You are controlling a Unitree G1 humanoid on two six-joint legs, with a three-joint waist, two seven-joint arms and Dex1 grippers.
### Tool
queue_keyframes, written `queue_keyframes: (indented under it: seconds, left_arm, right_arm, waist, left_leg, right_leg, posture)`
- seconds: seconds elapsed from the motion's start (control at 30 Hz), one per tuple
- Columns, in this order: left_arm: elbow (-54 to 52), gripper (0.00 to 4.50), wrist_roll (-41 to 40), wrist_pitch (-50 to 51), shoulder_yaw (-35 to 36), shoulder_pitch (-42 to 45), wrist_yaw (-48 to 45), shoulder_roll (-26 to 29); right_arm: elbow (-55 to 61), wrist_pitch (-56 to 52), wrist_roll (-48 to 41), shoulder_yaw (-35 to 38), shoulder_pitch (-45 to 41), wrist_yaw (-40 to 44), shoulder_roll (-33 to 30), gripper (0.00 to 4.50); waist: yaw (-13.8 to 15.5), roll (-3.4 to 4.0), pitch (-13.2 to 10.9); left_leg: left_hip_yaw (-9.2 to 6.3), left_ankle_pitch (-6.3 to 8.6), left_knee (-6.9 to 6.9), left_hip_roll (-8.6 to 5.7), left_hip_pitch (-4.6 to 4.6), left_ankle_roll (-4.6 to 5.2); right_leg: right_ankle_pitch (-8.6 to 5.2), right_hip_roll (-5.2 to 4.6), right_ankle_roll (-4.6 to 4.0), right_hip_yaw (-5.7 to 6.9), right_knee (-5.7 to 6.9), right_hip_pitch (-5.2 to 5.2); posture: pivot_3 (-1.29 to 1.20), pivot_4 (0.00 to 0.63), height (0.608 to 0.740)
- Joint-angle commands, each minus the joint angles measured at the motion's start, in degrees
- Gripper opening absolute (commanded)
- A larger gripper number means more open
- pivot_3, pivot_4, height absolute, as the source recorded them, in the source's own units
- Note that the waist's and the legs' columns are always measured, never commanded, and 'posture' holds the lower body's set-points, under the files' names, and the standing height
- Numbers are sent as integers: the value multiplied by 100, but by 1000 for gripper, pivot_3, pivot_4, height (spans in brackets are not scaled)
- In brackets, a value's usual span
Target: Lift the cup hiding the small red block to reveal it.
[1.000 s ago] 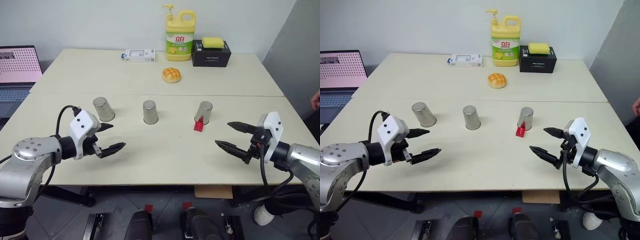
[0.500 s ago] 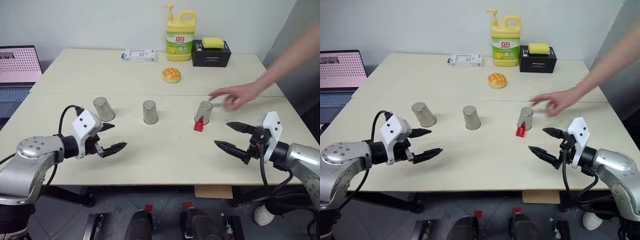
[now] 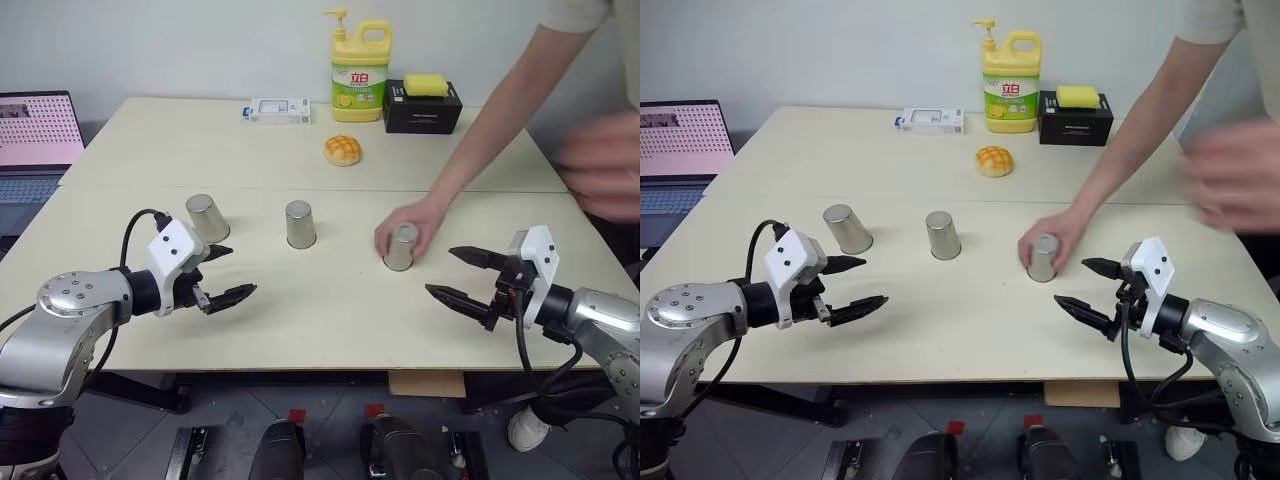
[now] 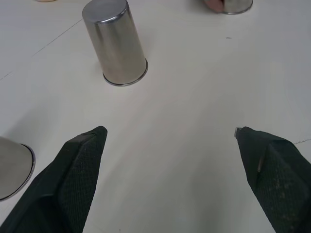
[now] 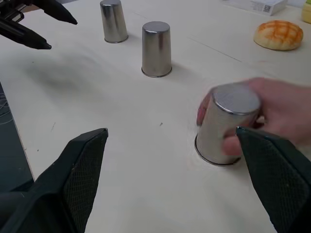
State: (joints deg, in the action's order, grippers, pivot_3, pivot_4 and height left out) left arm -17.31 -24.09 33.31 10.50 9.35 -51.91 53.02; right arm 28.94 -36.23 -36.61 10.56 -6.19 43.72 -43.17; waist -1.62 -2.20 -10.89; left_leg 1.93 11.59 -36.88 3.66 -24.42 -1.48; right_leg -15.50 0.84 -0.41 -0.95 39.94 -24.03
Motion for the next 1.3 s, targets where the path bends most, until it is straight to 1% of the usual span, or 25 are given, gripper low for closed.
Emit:
queue_keyframes:
  seconds: [0.03,0.37,0.47,0.6,0.83,1.0,1.13,1.3]
  left_arm:
    - [-54,4500,36,-75,34,71,0,28]
    - [-4,4500,40,-62,54,120,-25,61]
    - [-62,4500,-127,127,122,162,11,1]
    - [-69,4500,-117,185,89,198,70,-6]
    - [415,4500,3,493,-191,956,668,-545]
    - [696,4500,278,449,-776,1533,826,-910]
    - [1104,4500,521,368,-1108,1999,943,-1228]
    - [1931,4500,893,50,-1553,2599,889,-1632]
  right_arm:
    - [135,74,-6,64,-112,1,-35,4467]
    - [105,-29,-42,-18,-270,-45,-8,4467]
    - [219,-151,-171,-23,-303,-47,-11,4467]
    - [390,-308,-290,-136,-445,-89,20,4467]
    - [684,-1069,-776,-428,-1143,-481,167,4467]
    - [699,-1478,-946,-610,-1548,-656,170,4467]
    - [715,-1743,-1058,-660,-1612,-760,158,4467]
    - [884,-1875,-1166,-691,-1362,-766,98,4467]
  waist:
    - [0,0,0]
    - [0,0,0]
    - [-1,0,0]
    - [-1,0,0]
    - [1,-2,1]
    - [11,-3,2]
    - [13,-4,2]
    - [15,-4,2]
  left_leg:
    - [0,0,0,0,0,0]
    - [1,0,0,0,0,0]
    - [1,0,0,0,0,0]
    - [0,0,0,0,0,0]
    - [-1,0,-4,-2,1,0]
    - [0,0,-6,-7,-4,0]
    - [1,0,-7,-9,-11,0]
    - [0,0,-7,-13,-12,1]
  right_leg:
    - [0,0,0,0,0,0]
    - [0,0,0,0,0,0]
    - [0,0,0,1,0,0]
    - [0,0,0,1,1,0]
    - [1,3,2,4,3,4]
    - [3,4,5,0,1,4]
    - [3,5,6,3,0,0]
    - [3,11,5,8,1,0]
  posture:
    - [0,150,740]
    - [0,150,740]
    - [0,150,740]
    - [0,150,740]
    - [0,150,740]
    - [0,150,740]
    - [0,150,740]
    - [0,150,740]
